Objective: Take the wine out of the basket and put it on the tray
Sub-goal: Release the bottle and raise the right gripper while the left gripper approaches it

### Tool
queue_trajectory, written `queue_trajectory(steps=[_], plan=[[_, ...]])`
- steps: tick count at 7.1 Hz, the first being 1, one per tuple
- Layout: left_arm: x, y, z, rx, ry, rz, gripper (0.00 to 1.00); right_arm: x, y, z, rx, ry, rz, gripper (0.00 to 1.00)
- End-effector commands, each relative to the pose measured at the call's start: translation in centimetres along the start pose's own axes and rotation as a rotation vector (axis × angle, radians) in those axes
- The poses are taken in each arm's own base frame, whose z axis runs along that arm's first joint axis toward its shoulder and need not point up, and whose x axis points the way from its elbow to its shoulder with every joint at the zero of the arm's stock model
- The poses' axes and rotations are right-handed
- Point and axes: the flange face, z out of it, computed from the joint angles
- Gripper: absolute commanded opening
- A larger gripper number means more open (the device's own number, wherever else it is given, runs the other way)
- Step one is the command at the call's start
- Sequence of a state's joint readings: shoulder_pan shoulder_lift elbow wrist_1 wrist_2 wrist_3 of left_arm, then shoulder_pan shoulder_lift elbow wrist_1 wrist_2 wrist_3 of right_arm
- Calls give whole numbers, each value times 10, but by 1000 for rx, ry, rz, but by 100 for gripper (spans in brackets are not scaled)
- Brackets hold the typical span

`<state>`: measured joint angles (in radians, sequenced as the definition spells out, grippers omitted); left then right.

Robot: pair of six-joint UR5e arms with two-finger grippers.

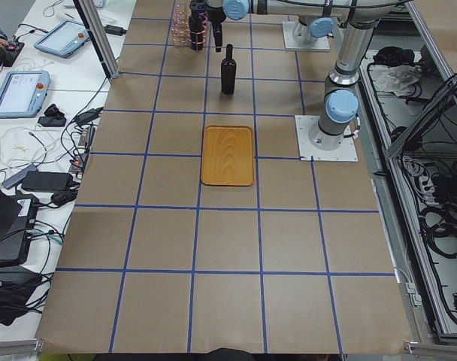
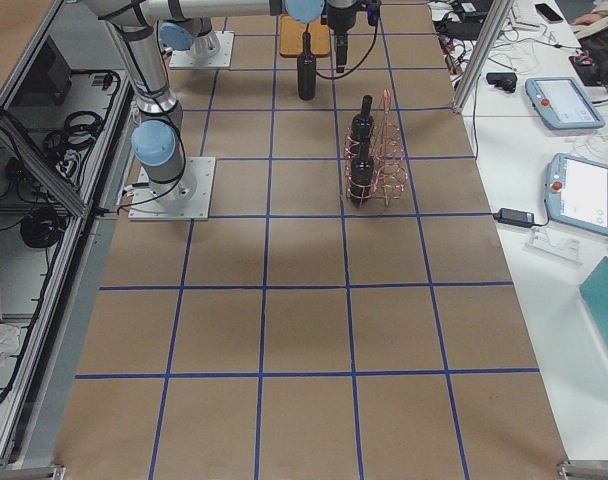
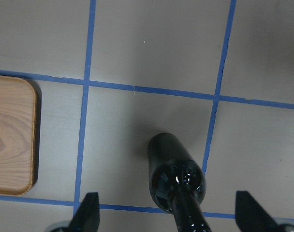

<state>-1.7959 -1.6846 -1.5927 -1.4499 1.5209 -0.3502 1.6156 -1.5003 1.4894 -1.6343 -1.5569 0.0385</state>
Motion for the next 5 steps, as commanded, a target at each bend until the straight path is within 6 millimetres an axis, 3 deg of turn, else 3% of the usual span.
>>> queue_trajectory(steps=[1,2,4,5], plan=[[7,11,42,-81,-15,18,97,34,-4,-2,-1,56,-11,100],[13,19,54,-121,19,21,97,34,-3,-3,-4,52,-11,100],[20,26,58,-136,25,37,96,34,-2,0,-10,48,-9,100],[21,27,58,-136,22,59,74,34,-3,1,-12,53,-9,100]])
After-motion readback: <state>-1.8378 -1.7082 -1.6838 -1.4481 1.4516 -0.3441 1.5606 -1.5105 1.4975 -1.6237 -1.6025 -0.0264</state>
